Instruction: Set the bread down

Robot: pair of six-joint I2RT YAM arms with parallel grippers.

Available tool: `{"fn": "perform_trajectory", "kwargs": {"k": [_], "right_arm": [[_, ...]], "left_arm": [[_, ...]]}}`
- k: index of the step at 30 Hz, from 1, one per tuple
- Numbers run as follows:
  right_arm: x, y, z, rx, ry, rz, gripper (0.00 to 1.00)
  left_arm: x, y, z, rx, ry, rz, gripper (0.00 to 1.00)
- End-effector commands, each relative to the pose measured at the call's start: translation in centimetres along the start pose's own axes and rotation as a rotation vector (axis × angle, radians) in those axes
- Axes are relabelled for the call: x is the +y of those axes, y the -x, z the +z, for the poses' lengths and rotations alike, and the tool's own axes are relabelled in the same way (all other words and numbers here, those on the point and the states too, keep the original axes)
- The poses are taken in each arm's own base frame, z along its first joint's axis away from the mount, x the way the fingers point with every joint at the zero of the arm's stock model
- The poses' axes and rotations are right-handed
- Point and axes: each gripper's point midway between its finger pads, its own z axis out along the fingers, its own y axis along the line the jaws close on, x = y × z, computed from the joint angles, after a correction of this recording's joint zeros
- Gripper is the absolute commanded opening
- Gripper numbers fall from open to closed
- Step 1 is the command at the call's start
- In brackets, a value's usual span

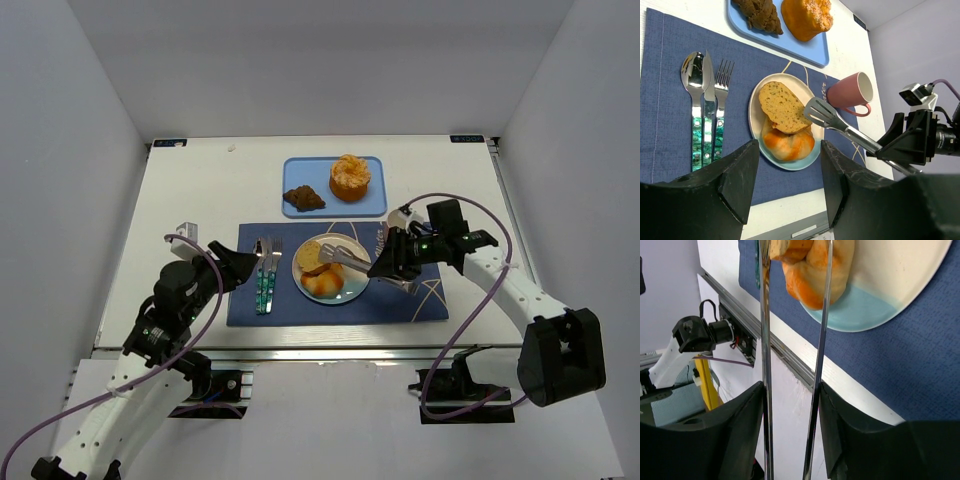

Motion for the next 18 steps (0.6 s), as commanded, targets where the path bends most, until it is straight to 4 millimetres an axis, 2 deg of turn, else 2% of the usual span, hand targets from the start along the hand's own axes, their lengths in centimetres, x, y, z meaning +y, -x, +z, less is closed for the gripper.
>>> {"fn": "perform_trajectory", "kwargs": {"k": [1,4,7,11,13,16,17,18], "right_arm": [[1.8,2.4,-1.0,-0.064,0.038,-0.056,0.51],[2.4,3.9,-1.7,-0.12,0.036,-0.1,0.5],[3.3,5.8,-2.7,-0.182,0.043,-0.147,0.44],[4.1,7.4,-3.6,-0.221,0.053,-0.173,0.29],[4.2,7.9,-3.9,-0.231,0.056,-0.172,0.26],[4.2,10.1,-5.2,-0.297,0.042,-0.181,0.24],[3.7,12.1,-6.4,-0.359,0.014,-0.186,0.23],[3.5,13.3,-7.5,-0.404,-0.007,-0.2,0.23]], "left_arm": [[0.1,0.1,0.0,0.0,0.007,-0.001,0.62],[0.0,0.2,0.1,-0.002,0.009,0.004,0.62],[-0.1,0.3,0.2,-0.007,0.007,0.007,0.62],[-0.2,0.4,0.5,-0.007,0.001,0.01,0.62],[-0.3,0.5,0.6,-0.009,-0.002,0.012,0.62],[-0.4,0.6,0.7,-0.013,-0.004,0.017,0.62],[-0.5,0.7,0.7,-0.016,-0.007,0.018,0.62],[-0.6,0.7,0.7,-0.016,-0.009,0.018,0.62]]}}
